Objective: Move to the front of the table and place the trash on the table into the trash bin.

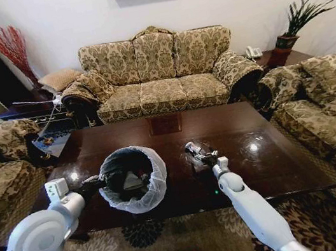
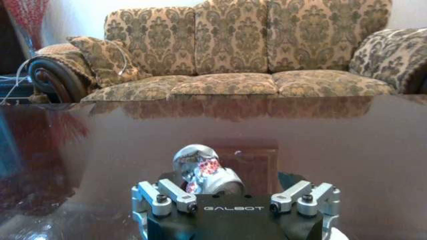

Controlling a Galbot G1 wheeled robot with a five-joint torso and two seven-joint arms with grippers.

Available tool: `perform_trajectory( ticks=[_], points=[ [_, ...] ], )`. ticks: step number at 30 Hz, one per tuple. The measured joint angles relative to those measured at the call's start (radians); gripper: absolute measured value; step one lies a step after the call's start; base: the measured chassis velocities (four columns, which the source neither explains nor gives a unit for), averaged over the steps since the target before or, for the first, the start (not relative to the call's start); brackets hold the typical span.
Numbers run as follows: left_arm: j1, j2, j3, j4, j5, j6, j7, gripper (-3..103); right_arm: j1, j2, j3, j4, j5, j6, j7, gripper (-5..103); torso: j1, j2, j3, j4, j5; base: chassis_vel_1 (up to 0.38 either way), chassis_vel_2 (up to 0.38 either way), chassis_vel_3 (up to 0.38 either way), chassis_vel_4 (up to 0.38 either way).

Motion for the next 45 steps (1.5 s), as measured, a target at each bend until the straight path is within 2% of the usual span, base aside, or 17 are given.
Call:
perform_trajectory(
  ticks=[10,11,14,16,20,25,26,27,28,29,30,32,33,34,35,39,45],
  points=[
    [0.005,-0.002,-0.008,-0.001,-0.001,-0.003,-0.001,0,0.032,0.016,-0.009,-0.039,-0.001,-0.048,-0.023,66,0.0,0.0,0.0,0.0,0.0001,0.0,0.0,0.0,0.0],
    [0.005,-0.002,-0.008,-0.001,-0.001,-0.003,-0.001,0,0.032,0.016,-0.009,-0.039,-0.001,-0.048,-0.023,66,0.0,0.0,0.0,0.0,0.0001,0.0,0.0,0.0,0.0],
    [0.006,-0.002,-0.009,-0.001,-0.002,-0.003,-0.001,0,0.026,0.005,-0.007,-0.032,0.014,-0.051,-0.028,54,0.0,0.0,0.0,-0.0001,0.0003,0.0,0.0,0.0,0.0],
    [0.006,-0.002,-0.009,-0.001,-0.002,-0.003,-0.001,0,0.024,0.003,-0.006,-0.032,0.017,-0.049,-0.028,54,0.0,0.0,0.0,-0.0001,0.0002,0.0,0.0,0.0,0.0],
    [0.004,0.006,-0.008,0.001,-0.003,-0.005,-0.001,0,0.017,-0.003,-0.002,-0.032,0.029,-0.032,-0.028,41,0.0,0.0,0.0,0.0,0.0002,0.0,0.0,0.0,0.0],
    [0.004,0.013,-0.011,0.001,-0.005,-0.006,-0.002,0,0.001,-0.006,0.006,-0.007,0.043,-0.018,-0.027,38,0.0,0.0,0.0,0.0,0.0004,0.0,0.0,0.0,0.0],
    [0.005,0.013,-0.011,0.001,-0.005,-0.006,-0.002,0,-0.011,-0.006,0.011,0.019,0.056,0.025,-0.03,38,0.0,0.0,0.0,-0.0001,0.0003,0.0,0.0,0.0,0.0],
    [0.005,0.013,-0.011,0.001,-0.005,-0.006,-0.002,0,-0.011,-0.006,0.011,0.019,0.056,0.025,-0.03,38,0.0,0.0,0.0,-0.0001,0.0003,0.0,0.0,0.0,0.0],
    [0.006,0.012,-0.011,0.001,-0.006,-0.006,-0.003,0,-0.029,-0.007,0.016,0.062,0.065,0.083,-0.039,38,0.0,0.0,0.0,-0.0001,0.0003,0.0,0.0,0.0,0.0],
    [0.006,0.012,-0.011,0.001,-0.006,-0.006,-0.003,0,-0.029,-0.007,0.016,0.062,0.065,0.083,-0.039,38,0.0,0.0,0.0,-0.0001,0.0003,0.0,0.0,0.0,0.0],
    [0.007,0.012,-0.011,0.0,-0.011,-0.005,-0.008,0,-0.054,-0.013,0.019,0.13,0.08,0.141,-0.061,38,0.0,0.0,0.0,0.0,0.0004,0.0,0.0,0.0,0.0],
    [0.006,0.022,-0.012,-0.001,-0.026,0.005,-0.02,0,-0.096,-0.04,0.014,0.308,0.144,0.241,-0.171,38,0.0,0.0,0.0,0.0001,0.0002,0.0,0.0,0.0,0.0],
    [0.006,0.022,-0.012,-0.001,-0.026,0.005,-0.02,0,-0.096,-0.04,0.014,0.308,0.144,0.241,-0.171,38,0.0,0.0,0.0,0.0001,0.0002,0.0,0.0,0.0,0.0],
    [0.005,0.027,-0.012,-0.001,-0.031,0.007,-0.023,0,-0.111,-0.053,0.009,0.373,0.169,0.261,-0.213,38,0.0,0.0,0.0,0.0001,-0.0001,0.0,0.0,0.0,0.0],
    [-0.001,0.041,-0.015,0.002,-0.053,0.015,-0.038,0,-0.154,-0.09,-0.01,0.53,0.234,0.272,-0.302,38,0.0,0.0,0.0,0.0001,0.0002,0.0,0.0,0.0,0.0],
    [-0.008,0.058,-0.021,0.005,-0.083,0.025,-0.055,0,-0.217,-0.152,-0.065,0.763,0.284,0.264,-0.424,38,0.0,0.0,0.0,-0.0003,-0.0002,0.0,0.0,0.0,0.0],
    [-0.01,0.059,-0.024,0.004,-0.092,0.028,-0.061,0,-0.243,-0.182,-0.184,0.868,0.238,0.255,-0.481,38,0.0,0.0,0.0,-0.0002,0.0002,0.0,0.0,0.0,0.0]
  ],
)
